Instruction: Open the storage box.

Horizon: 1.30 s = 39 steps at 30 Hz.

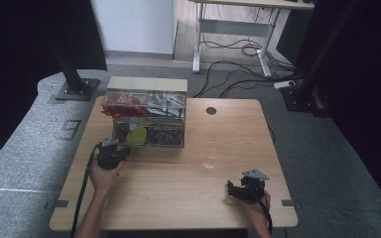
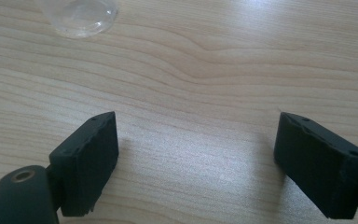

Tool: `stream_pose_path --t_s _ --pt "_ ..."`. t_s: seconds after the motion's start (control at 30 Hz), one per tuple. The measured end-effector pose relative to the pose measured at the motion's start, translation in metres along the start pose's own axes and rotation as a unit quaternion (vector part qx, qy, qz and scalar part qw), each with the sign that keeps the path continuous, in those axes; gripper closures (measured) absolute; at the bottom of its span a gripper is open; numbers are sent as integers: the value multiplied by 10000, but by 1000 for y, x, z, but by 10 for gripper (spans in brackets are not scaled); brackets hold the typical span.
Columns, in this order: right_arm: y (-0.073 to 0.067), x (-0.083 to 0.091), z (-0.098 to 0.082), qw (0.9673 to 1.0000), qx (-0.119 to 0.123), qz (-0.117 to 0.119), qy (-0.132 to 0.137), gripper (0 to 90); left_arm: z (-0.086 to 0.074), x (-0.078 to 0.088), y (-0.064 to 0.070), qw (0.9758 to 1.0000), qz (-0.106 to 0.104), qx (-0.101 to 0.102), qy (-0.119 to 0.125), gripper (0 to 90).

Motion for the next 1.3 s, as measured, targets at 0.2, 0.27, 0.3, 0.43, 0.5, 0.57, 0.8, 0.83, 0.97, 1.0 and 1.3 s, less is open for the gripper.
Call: stream_pose_path --t_s 0.2,0.27,0.3,0.43,0.5,0.57,0.8,0.83,0.97,1.0,1.3 --pt "0 0 0 10000 -1 0 -1 138 5 1 0 10000 -22 -34 -73 900" --pt "0 0 0 10000 0 0 -2 138 5 0 0 10000 -28 -19 -89 900" --pt "0 0 0 10000 0 0 -2 138 6 1 0 9999 -24 -46 -105 900" --pt "0 0 0 10000 -1 0 -2 138 6 2 1 9999 20 -71 -81 900" --pt "0 0 0 10000 -1 0 -1 138 5 3 0 10000 -1 -18 -37 900" --pt "0 0 0 10000 -1 0 -1 138 4 3 0 10000 -3 14 5 900" --pt "0 0 0 10000 0 0 -2 138 5 7 2 10000 12 -39 18 900" --pt "0 0 0 10000 -2 0 0 138 5 8 2 10000 6 -39 13 900" --pt "0 0 0 10000 -1 0 -1 138 9 13 3 9998 25 -17 213 900" --pt "0 0 0 10000 -1 0 0 138 11 14 3 9996 13 9 274 900" --pt "0 0 0 10000 -1 0 -1 138 24 21 5 9996 -41 -54 275 900"
Point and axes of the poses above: each handheld gripper's, and its own axes: x roughly backward along the jaws, z roughly out of its top, y roughly to its right, the point moved 5 cm from there along -x, roughly forward along the jaws, and after that the axes turned 8 degrees about -x, right-handed, at the moved point
